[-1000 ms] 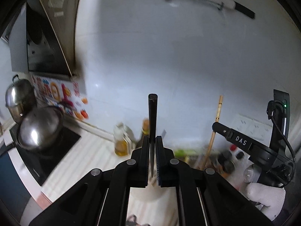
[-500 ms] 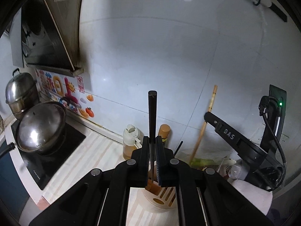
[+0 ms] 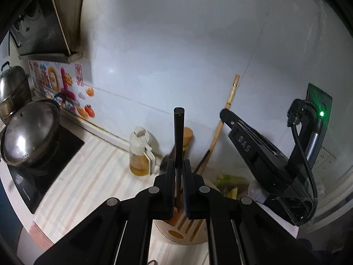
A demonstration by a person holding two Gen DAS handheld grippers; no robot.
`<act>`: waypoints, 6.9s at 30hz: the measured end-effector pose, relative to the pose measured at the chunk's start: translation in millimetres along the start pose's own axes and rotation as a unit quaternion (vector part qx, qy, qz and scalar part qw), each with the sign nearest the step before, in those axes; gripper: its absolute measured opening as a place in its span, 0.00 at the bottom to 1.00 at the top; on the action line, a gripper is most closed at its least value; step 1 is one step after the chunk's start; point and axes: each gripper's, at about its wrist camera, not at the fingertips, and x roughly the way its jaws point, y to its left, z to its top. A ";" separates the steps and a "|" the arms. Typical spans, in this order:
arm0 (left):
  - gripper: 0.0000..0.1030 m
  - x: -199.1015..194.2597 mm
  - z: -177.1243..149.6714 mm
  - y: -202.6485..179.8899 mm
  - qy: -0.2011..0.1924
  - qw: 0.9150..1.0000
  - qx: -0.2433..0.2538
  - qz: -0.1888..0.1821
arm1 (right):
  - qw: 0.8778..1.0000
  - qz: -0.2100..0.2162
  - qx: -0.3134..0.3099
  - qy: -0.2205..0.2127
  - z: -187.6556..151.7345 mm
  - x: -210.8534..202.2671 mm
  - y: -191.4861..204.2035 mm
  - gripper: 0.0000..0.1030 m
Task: Organize utensils
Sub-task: 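Lift both chopsticks, lower them into the beige holder, and open both tools, then move both open tools back toward the remaining chopsticks on the counter, then grasp a wooden chopstick with the left tool while the right tool grasps another wooden chopstick, then lift both wooden chopsticks and lower them into the beige holder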
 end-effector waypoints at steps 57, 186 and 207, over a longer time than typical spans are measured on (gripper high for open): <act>0.33 146.0 -298.9 -87.9 0.328 0.932 0.150 0.035 | 0.894 -0.149 0.189 0.378 -318.5 -153.9 -214.0 0.24; 0.03 -134.2 -23.3 -47.3 -0.083 0.995 0.048 -0.008 | 0.997 -0.017 0.067 0.021 41.4 -180.4 -49.2 0.07; 0.03 -38.5 -0.6 -7.3 -0.028 0.999 -0.005 0.042 | 0.999 0.003 0.047 -0.018 36.6 -25.5 -11.9 0.07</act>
